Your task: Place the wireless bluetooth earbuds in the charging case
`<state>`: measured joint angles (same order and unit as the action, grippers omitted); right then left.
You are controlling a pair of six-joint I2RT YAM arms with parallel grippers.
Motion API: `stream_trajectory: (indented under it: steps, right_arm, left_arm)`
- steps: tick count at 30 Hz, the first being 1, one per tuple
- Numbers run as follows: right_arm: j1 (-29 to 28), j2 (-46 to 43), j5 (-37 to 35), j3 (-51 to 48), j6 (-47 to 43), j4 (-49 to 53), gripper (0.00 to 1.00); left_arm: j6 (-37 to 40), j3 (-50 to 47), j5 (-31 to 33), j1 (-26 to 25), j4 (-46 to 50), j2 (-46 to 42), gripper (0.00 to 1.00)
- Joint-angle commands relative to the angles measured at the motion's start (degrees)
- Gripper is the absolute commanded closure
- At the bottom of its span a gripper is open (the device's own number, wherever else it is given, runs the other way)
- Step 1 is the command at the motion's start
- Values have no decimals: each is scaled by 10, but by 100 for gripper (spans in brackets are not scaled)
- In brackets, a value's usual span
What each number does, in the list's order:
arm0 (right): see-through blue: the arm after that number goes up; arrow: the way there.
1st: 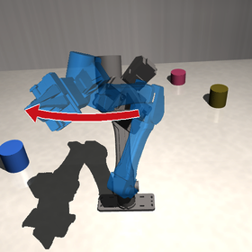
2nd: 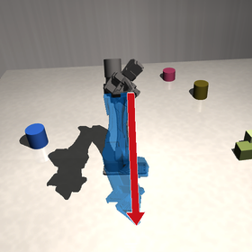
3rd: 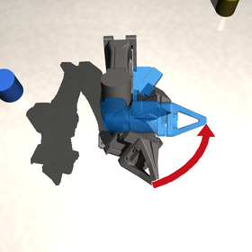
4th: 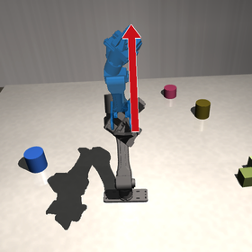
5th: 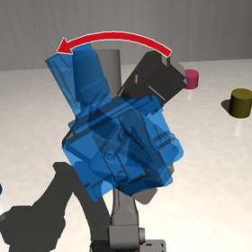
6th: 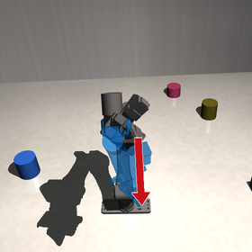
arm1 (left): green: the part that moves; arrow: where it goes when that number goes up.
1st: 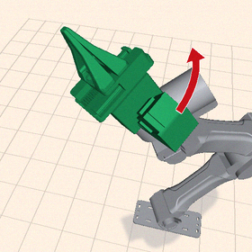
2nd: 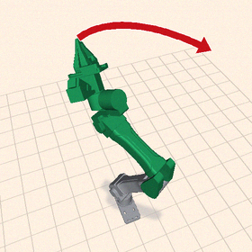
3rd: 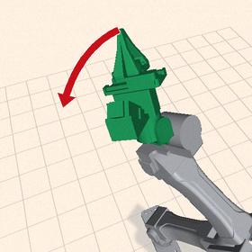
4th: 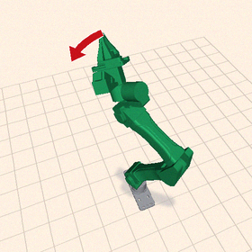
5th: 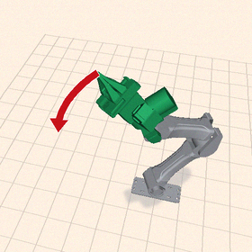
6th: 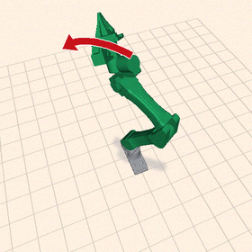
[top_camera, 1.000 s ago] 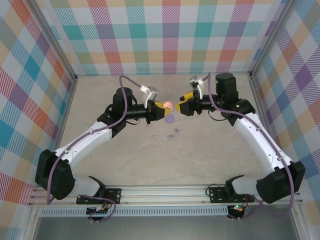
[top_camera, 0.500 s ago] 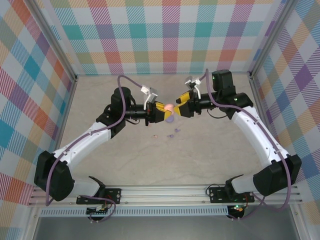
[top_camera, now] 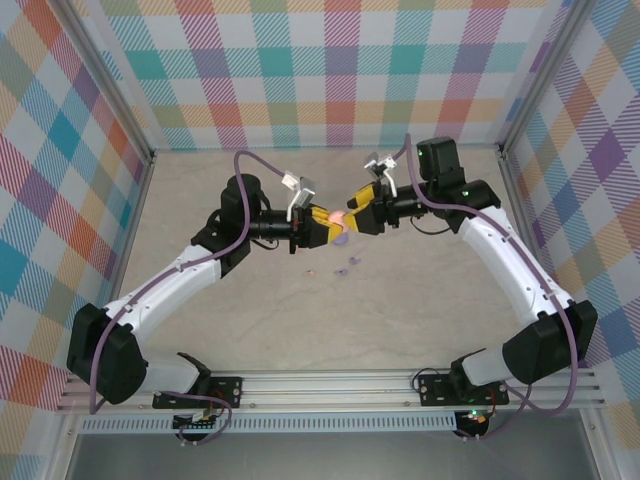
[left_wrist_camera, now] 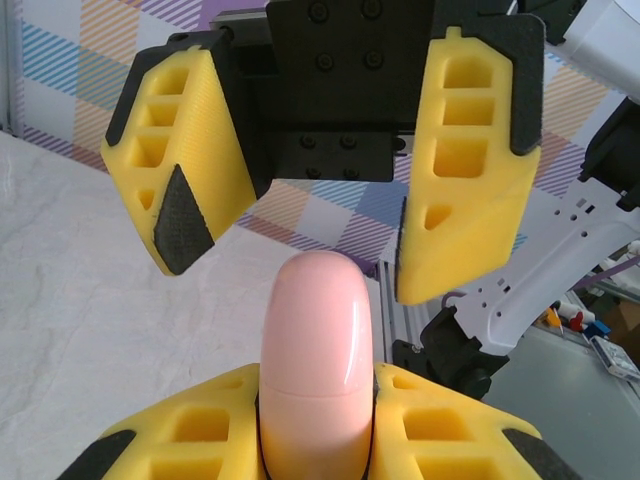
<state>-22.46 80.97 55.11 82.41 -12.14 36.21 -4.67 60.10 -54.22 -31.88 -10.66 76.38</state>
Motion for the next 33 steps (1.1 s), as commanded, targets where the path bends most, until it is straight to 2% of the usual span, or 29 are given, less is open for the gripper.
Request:
stream_trajectory:
  steps: [1,11,20,33]
  right_arm:
    - [-5,7,5,17,-20,13,36]
    - [-6,7,-33,16,-3,2,38]
    - [-3,2,-94,20,34,-25,39]
    - [-2,-5,-106,26,47,-26,38]
  left_arm:
    - [4,27,-18,-13,-6,-7,88]
    - [8,37,-31,-18,10,-5,89]
    - [32,39,-39,-21,39,-10,89]
    - [42,38,-18,-22,59,-18,90]
